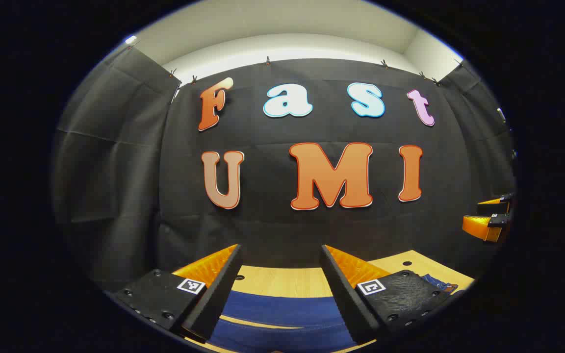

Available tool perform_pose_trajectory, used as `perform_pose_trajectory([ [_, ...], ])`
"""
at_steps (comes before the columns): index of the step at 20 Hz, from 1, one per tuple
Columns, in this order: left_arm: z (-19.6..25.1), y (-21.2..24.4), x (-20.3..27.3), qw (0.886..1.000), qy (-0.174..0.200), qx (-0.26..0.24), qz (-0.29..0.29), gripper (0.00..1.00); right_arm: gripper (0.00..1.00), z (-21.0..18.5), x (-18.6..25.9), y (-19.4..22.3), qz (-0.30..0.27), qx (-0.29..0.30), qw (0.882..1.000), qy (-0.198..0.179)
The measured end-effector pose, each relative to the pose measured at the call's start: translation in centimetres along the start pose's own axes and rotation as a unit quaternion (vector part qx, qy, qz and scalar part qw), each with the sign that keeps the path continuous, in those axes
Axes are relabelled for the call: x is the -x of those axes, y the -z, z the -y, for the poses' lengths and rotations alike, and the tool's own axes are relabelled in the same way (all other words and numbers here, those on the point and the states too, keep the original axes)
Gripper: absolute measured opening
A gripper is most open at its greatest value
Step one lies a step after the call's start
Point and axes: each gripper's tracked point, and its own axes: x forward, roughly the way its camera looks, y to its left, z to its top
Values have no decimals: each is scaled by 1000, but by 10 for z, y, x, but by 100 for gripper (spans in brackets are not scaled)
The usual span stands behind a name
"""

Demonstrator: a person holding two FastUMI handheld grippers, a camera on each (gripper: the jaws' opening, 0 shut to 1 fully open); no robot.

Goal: Grasp the waist and the cuffs of the jeans and fold them to make the two legs overlap; first hold the waist and fold one-third of the jeans toward the cuffs, then hold the cuffs and fold the remaining one-third in the same direction to finish folding.

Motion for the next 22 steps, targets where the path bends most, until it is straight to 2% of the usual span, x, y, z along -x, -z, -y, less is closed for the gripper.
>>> perform_pose_trajectory([
  [3, 13, 0, -1, 1000, 3, 7, 16, 94, 97, 6, -9, 6, 4, 1, 1000, -7],
  [4, 13, 5, -3, 1000, -3, 1, 12, 99, 97, 7, -10, 8, 5, 5, 1000, -9],
  [6, 11, 12, -4, 1000, -11, -3, 1, 95, 97, 4, -13, 15, -4, 5, 1000, -13],
  [8, 20, 11, -9, 1000, 4, 2, 8, 95, 97, 2, -16, 17, -6, 0, 1000, -14],
  [9, 24, 15, -14, 1000, 19, -9, 14, 95, 97, 0, -19, 15, 0, 0, 1000, -12],
  [11, 15, 26, -24, 999, 24, -42, -2, 96, 97, 5, -25, 21, -14, -7, 1000, 8],
  [12, 11, 24, -28, 999, 28, -47, 3, 100, 97, 4, -26, 21, -14, -16, 1000, 12],
  [13, 13, 23, -31, 999, 33, -43, 5, 98, 97, 3, -30, 19, -12, -23, 1000, 14],
  [18, 0, 35, -39, 999, 36, -24, -12, 100, 97, 7, -36, 29, -29, -27, 998, 41],
  [22, -43, 54, -45, 999, 3, 4, -36, 98, 97, 7, -39, 38, -49, -28, 997, 47],
])
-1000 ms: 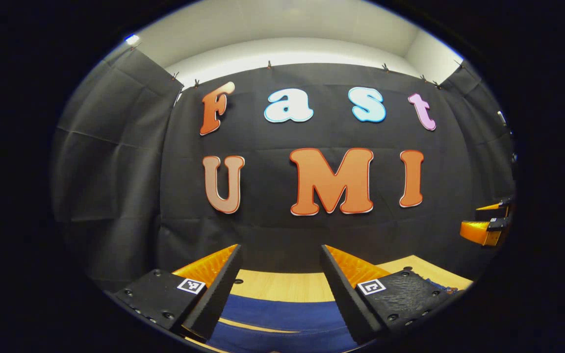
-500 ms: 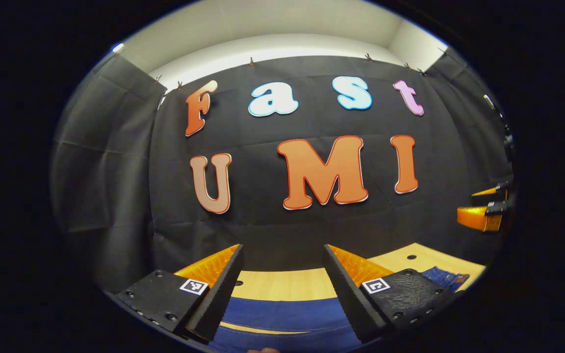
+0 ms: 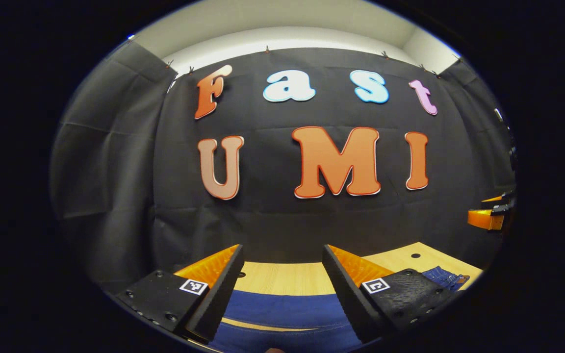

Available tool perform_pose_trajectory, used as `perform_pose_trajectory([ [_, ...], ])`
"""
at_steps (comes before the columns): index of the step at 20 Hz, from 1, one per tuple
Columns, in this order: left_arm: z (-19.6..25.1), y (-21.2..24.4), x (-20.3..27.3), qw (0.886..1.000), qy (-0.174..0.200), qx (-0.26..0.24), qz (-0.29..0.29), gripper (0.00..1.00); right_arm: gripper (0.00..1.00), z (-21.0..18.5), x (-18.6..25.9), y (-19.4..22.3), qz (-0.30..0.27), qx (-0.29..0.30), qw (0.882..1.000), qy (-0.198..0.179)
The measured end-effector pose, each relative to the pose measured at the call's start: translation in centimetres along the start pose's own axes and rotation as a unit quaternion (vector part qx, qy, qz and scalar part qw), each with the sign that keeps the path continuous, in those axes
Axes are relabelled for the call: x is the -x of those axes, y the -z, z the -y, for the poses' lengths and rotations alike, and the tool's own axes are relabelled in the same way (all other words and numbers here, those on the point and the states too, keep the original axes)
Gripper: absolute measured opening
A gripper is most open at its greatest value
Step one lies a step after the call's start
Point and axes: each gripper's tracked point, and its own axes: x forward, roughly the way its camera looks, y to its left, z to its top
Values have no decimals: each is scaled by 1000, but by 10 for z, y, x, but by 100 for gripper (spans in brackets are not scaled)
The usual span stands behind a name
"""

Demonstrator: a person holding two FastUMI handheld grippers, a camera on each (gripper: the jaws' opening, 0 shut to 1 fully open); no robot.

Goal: Grasp the waist and the cuffs of the jeans and fold them to make the two legs overlap; first hold the waist and fold one-third of the jeans toward the cuffs, then hold the cuffs and fold the remaining one-third in the same direction to finish folding.

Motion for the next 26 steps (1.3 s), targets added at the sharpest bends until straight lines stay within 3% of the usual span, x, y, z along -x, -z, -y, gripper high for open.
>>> perform_pose_trajectory([
  [5, -53, 16, -8, 999, -43, -20, -15, 98, 97, 6, -3, 16, -27, 2, 1000, 10],
  [13, -117, 80, -12, 991, -79, 45, -99, 98, 97, 22, -6, 60, -103, -16, 994, 34],
  [17, -141, 107, -12, 983, -94, 78, -139, 97, 98, 30, -6, 78, -137, -55, 988, 42],
  [22, -165, 158, -1, 960, -110, 148, -210, 97, 98, 49, -6, 116, -192, -98, 975, 61],
  [26, -185, 205, 14, 929, -128, 206, -279, 97, 97, 68, 3, 154, -244, -140, 956, 81],
])
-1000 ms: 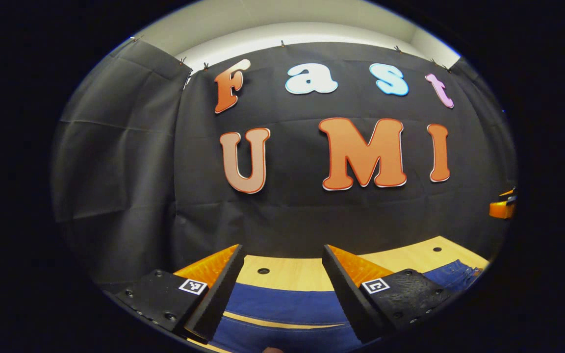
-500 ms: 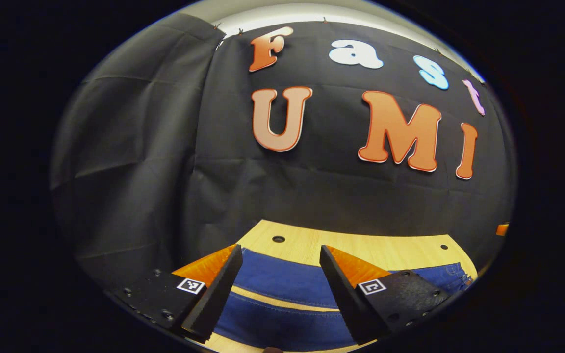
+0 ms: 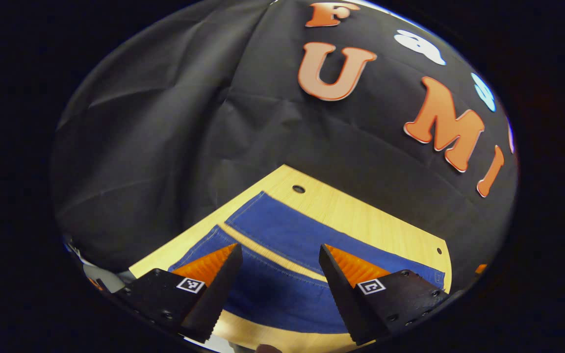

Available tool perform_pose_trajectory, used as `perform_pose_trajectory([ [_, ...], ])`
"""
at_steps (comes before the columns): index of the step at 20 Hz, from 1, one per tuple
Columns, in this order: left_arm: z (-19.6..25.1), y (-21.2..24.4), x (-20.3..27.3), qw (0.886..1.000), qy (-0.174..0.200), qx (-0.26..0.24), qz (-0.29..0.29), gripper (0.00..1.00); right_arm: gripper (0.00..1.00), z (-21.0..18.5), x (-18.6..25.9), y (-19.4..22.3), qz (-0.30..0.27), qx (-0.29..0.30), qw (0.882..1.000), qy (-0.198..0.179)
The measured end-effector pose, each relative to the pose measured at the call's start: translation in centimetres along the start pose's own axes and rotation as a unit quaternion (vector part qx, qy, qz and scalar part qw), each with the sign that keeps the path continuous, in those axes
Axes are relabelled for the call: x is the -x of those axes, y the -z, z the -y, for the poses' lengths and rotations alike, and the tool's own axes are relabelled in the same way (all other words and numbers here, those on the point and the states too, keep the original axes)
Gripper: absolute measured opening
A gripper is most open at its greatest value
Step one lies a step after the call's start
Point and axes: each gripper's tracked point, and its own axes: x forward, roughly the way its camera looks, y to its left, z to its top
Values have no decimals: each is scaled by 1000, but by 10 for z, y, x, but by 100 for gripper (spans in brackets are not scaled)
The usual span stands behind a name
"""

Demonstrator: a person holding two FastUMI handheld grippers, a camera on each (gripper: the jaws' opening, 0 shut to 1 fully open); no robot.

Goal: Grasp the waist and the cuffs of the jeans and fold them to make the two legs overlap; first hold the waist and fold one-third of the jeans toward the cuffs, then hold the cuffs and fold the remaining one-third in the same direction to finish folding.

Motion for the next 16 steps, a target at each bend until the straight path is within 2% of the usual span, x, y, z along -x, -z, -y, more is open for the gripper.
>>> perform_pose_trajectory([
  [2, -17, 11, -6, 999, -11, 36, -24, 97, 97, 16, -5, 15, -30, -17, 999, 11],
  [6, -49, 36, -24, 992, -26, 100, -74, 97, 98, 35, -13, 43, -82, -98, 992, 16],
  [9, -71, 61, -32, 981, -28, 153, -119, 97, 98, 49, -20, 63, -108, -142, 984, 20],
  [16, -123, 87, -40, 955, -60, 246, -155, 97, 98, 68, -40, 101, -165, -210, 963, 27],
])
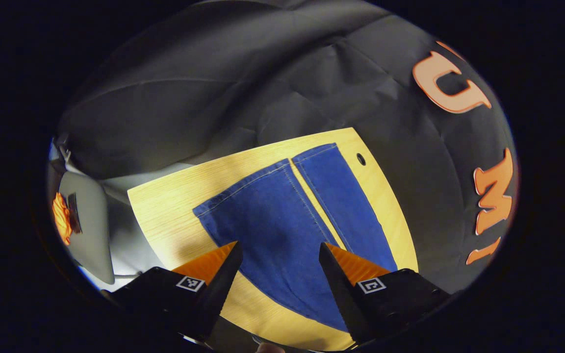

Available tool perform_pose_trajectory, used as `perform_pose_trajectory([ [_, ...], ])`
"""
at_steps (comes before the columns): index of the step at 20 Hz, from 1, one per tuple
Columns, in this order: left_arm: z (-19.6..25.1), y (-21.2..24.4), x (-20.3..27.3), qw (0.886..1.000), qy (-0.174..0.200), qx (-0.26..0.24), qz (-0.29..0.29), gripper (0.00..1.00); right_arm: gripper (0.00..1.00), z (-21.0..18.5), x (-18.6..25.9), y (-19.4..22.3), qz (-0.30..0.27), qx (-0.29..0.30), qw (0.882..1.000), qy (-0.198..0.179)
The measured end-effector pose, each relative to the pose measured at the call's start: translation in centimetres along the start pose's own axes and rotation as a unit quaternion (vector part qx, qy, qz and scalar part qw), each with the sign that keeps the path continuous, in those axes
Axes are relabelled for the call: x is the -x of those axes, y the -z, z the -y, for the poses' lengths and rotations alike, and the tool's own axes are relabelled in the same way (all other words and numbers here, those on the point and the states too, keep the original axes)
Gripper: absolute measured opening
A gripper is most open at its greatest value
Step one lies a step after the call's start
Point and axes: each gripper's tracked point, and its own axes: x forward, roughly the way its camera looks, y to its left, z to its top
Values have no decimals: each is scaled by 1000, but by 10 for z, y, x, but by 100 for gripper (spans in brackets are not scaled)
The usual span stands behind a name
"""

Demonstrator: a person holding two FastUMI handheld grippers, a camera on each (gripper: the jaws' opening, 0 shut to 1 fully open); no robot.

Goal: Grasp the waist and the cuffs of the jeans and fold them to make the two legs overlap; first hold the waist and fold one-third of the jeans toward the cuffs, then hold the cuffs and fold the remaining one-third in the same direction to finish folding.

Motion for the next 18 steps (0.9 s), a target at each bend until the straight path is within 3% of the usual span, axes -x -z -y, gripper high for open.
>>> perform_pose_trajectory([
  [6, -40, 10, -11, 997, -6, 73, -34, 97, 98, 14, -22, 11, -35, -57, 998, -2],
  [12, -53, 6, -24, 990, 38, 133, -31, 97, 98, 31, -31, 14, -40, -86, 995, 5],
  [18, -43, -8, -33, 986, 71, 148, -14, 94, 98, 54, -41, 20, -46, -124, 991, 9],
])
